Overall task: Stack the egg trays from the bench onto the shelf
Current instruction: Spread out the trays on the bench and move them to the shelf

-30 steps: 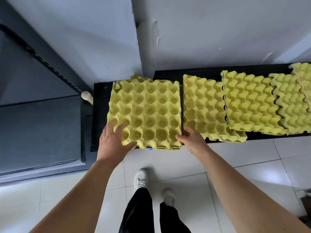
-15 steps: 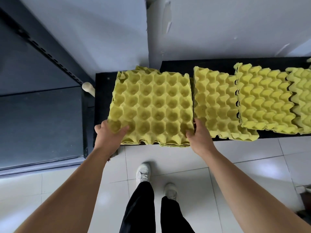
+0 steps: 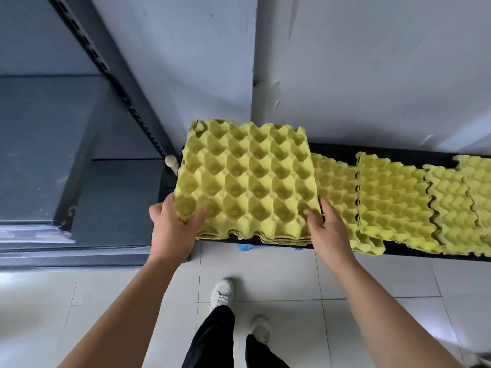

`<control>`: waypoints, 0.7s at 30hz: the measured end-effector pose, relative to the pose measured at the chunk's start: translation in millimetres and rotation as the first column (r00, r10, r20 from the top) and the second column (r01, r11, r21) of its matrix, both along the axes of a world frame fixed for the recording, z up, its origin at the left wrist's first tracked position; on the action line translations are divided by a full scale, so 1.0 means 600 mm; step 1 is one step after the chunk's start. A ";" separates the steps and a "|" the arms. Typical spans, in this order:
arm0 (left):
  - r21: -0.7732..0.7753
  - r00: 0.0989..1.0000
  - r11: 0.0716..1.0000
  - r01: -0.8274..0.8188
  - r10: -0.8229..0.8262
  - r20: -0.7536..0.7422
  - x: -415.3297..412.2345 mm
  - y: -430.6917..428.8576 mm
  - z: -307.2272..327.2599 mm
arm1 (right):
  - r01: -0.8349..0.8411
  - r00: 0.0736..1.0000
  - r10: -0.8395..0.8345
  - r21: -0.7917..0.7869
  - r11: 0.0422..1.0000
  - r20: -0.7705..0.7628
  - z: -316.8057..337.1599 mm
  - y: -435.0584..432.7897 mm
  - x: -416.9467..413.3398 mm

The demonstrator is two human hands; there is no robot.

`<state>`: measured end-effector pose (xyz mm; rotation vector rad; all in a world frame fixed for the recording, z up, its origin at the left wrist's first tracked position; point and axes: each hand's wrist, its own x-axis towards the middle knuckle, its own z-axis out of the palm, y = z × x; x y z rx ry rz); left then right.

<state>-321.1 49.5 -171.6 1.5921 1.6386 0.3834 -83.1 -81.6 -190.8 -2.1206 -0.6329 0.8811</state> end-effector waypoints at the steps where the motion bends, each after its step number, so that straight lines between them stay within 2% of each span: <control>1: 0.018 1.000 1.000 -0.020 0.019 0.013 -0.004 -0.014 0.023 | -0.019 1.000 0.019 0.013 1.000 0.020 0.026 -0.008 -0.002; 11: 0.196 0.969 0.952 -0.233 0.211 0.128 -0.117 -0.124 0.235 | -0.161 0.986 0.147 0.216 0.963 0.078 0.253 -0.061 -0.095; 21: 0.295 0.884 0.836 -0.464 0.413 0.220 -0.350 -0.117 0.347 | -0.418 0.908 0.391 0.281 0.864 0.150 0.370 0.047 -0.306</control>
